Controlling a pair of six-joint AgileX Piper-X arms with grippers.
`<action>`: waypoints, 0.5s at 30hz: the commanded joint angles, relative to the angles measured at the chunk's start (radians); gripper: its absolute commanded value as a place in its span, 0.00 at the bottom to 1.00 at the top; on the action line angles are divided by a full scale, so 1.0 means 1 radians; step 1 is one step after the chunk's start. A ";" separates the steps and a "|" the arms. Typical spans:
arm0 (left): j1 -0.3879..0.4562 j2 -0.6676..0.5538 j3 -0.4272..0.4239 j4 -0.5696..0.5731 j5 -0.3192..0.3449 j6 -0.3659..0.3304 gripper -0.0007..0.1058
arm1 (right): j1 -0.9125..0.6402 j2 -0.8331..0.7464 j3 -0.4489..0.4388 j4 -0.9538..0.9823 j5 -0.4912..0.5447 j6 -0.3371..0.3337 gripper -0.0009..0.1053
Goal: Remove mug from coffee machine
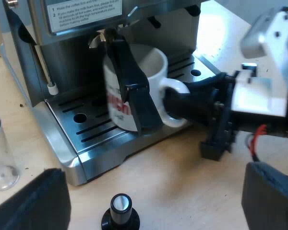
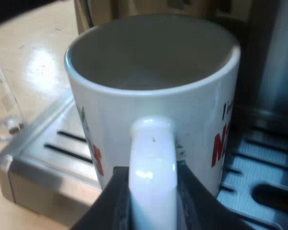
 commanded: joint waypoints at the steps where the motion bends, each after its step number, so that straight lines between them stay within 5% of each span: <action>1: -0.004 0.000 -0.007 -0.009 0.002 -0.008 0.75 | 0.028 -0.076 0.051 -0.025 0.054 -0.013 0.04; 15: -0.004 0.000 -0.003 0.015 0.002 -0.008 0.75 | 0.149 -0.296 0.206 -0.025 0.169 -0.013 0.03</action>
